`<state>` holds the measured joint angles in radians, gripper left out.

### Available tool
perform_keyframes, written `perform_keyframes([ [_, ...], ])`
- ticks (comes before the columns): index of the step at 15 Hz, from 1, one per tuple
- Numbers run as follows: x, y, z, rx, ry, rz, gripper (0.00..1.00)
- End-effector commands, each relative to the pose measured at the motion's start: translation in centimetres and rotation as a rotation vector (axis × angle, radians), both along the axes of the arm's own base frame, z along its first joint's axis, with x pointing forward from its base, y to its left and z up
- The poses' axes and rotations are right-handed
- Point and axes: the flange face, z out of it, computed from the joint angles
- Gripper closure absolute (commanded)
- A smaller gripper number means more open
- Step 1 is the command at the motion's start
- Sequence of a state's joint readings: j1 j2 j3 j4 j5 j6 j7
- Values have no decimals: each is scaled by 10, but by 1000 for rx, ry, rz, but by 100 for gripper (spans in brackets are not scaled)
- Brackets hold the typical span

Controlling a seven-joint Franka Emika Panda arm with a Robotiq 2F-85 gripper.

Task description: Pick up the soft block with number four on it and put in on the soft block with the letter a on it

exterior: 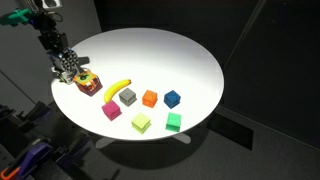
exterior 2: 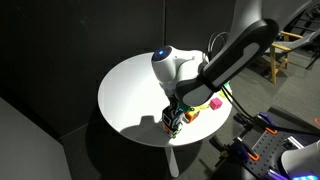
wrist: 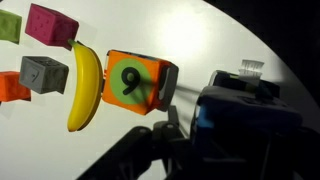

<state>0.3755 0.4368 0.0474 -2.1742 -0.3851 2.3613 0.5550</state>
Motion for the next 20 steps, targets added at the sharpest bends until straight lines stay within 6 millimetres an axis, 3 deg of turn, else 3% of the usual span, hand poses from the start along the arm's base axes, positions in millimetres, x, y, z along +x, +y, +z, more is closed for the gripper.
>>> perform_keyframes([
  [1, 3, 2, 3, -1, 7, 2, 28],
  [5, 3, 0, 9, 15, 5, 2, 0],
  [12, 3, -5, 23, 22, -11, -14, 0],
  [20, 16, -19, 56, 151, -43, -61, 0],
])
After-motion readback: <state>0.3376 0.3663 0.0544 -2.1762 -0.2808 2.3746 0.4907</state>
